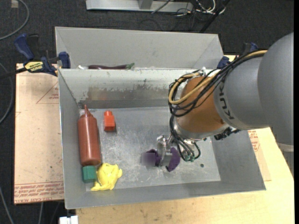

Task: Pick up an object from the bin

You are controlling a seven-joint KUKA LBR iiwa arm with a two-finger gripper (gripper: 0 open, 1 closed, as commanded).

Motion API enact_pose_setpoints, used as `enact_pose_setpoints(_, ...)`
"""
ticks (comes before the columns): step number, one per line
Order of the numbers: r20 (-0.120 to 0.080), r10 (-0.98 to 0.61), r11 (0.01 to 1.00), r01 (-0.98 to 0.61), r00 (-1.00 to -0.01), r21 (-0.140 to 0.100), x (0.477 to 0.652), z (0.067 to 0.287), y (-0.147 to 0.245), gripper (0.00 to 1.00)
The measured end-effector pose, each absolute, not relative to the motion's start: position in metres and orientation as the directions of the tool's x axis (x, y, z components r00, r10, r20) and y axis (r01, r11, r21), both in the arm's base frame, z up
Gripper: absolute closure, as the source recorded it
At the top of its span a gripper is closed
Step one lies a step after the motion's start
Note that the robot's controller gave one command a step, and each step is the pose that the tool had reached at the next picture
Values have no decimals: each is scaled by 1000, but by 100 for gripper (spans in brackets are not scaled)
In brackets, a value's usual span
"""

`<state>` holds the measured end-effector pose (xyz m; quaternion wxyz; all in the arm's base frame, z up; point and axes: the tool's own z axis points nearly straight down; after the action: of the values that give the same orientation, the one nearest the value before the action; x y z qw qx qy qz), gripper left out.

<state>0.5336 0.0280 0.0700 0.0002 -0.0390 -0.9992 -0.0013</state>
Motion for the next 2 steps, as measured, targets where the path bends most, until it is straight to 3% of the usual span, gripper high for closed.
enact_pose_setpoints(1,0,78,997,78,-997,3,534,70,28,100)
enact_pose_setpoints(2,0,72,997,72,-997,4,539,188,39,100)
